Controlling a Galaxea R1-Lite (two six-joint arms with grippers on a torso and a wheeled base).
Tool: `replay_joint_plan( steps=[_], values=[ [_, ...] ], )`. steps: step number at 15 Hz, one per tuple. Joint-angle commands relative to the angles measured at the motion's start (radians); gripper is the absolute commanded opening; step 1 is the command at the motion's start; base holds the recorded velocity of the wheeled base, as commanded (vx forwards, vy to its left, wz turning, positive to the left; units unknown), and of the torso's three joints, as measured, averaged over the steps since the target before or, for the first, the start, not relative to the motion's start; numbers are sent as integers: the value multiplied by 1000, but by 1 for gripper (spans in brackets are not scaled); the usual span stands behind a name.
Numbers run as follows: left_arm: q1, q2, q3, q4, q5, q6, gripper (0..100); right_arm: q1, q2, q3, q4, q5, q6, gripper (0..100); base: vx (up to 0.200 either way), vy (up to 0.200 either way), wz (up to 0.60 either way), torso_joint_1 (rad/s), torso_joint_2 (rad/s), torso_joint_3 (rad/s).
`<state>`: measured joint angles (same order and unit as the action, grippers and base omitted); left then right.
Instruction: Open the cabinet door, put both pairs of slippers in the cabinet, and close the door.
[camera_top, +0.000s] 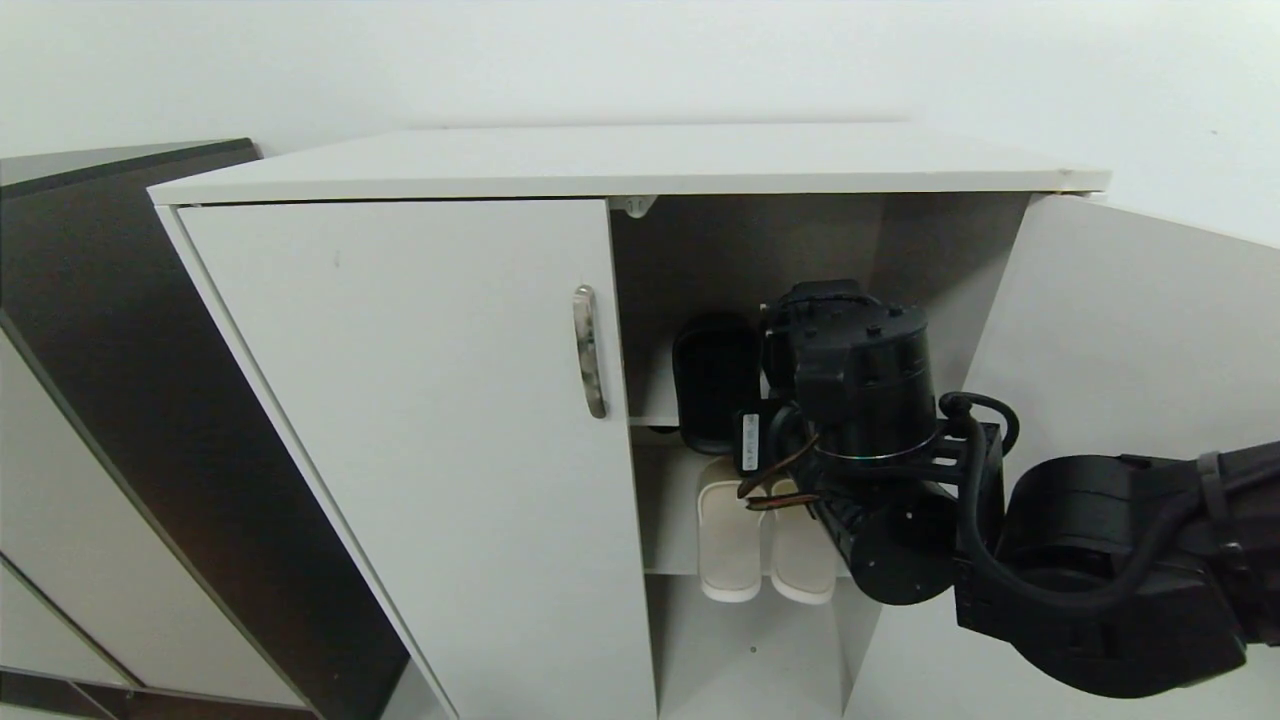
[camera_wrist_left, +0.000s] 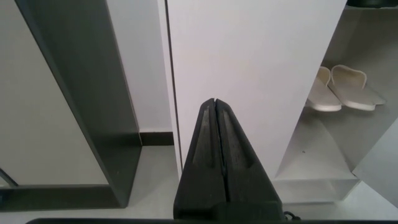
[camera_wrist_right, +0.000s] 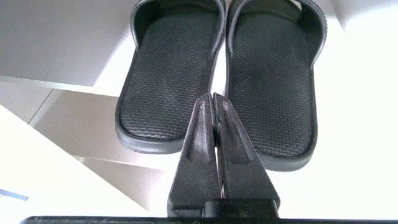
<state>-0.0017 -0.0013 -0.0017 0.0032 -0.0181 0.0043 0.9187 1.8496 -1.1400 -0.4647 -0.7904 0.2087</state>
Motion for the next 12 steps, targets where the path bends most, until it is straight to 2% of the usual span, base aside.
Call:
replay_joint_plan(
  steps=[1, 4, 12],
  values=[
    [0, 1, 0, 0, 0, 0, 0, 2, 5, 6, 0, 0, 1, 0, 0, 0, 0, 0, 0, 0],
    [0, 1, 0, 0, 0, 0, 0, 3, 5, 9, -2, 0, 3, 0, 0, 0, 0, 0, 0, 0],
    [0, 1, 0, 0, 0, 0, 0, 3, 19, 14, -2, -1, 3, 0, -200, 0, 0, 1, 2, 2]
  ],
)
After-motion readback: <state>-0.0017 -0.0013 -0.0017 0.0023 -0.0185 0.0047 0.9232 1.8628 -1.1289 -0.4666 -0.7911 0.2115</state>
